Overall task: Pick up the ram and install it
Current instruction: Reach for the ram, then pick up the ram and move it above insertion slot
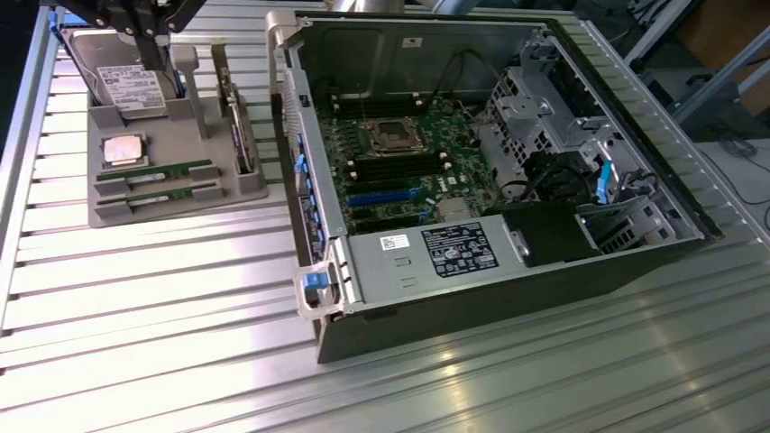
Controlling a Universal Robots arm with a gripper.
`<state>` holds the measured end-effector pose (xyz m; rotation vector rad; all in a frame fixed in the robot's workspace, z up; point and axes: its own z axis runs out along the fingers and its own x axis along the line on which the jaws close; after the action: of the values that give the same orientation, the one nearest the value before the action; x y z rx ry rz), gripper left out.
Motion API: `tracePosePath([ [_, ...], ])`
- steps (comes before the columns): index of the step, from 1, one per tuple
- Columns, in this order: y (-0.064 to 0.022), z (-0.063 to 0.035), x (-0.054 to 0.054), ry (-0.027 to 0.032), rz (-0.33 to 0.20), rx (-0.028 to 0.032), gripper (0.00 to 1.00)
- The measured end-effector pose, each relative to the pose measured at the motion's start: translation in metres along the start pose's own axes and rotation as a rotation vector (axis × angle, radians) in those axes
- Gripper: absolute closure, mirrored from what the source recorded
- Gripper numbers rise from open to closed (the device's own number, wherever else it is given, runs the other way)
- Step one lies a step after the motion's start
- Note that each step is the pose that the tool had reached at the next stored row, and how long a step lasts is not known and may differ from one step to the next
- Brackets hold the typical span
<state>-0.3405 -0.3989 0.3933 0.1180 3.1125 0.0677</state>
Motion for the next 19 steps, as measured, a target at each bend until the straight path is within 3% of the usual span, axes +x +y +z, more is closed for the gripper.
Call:
tracePosePath([
  [4, -0.0012, -0.0005, 0.016, 0.0, 0.0, 0.0001, 0.9],
  [11, -0.0025, -0.0009, 0.033, 0.0, 0.0, -0.0001, 0.9],
  [19, -0.0025, -0.0009, 0.033, 0.0, 0.0, 0.0, 0.9],
])
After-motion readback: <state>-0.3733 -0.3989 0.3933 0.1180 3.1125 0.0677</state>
